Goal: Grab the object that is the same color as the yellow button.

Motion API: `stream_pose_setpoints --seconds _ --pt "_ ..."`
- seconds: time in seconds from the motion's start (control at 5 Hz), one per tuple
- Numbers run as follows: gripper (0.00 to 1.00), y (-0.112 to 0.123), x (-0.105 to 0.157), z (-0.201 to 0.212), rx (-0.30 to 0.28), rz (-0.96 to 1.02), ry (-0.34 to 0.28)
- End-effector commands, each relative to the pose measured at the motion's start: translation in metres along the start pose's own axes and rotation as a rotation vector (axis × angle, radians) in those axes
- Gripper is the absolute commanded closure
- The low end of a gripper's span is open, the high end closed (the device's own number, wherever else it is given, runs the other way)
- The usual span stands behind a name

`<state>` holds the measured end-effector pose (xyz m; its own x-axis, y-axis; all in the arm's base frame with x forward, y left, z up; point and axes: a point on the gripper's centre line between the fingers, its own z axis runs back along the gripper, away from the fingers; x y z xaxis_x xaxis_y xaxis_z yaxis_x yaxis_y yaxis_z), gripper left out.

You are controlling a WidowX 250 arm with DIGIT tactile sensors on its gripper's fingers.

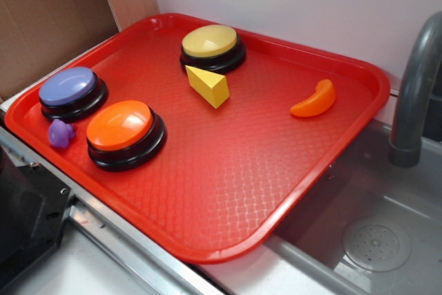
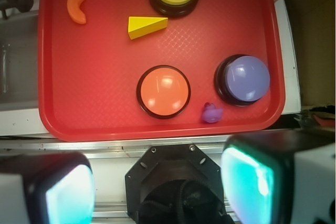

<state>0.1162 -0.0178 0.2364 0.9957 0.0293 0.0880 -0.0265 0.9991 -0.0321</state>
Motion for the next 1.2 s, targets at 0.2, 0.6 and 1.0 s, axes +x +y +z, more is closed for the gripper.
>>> stream_pose_setpoints --seconds 0.2,0.6,1.0 --pt "0.00 0.001 0.015 -0.014 -0.035 0.260 0.113" --pt "0.00 -0.002 0.047 -0.047 -0.012 0.756 0.039" --pt "0.00 -0.001 0.086 -0.089 0.024 1.115 -0.055"
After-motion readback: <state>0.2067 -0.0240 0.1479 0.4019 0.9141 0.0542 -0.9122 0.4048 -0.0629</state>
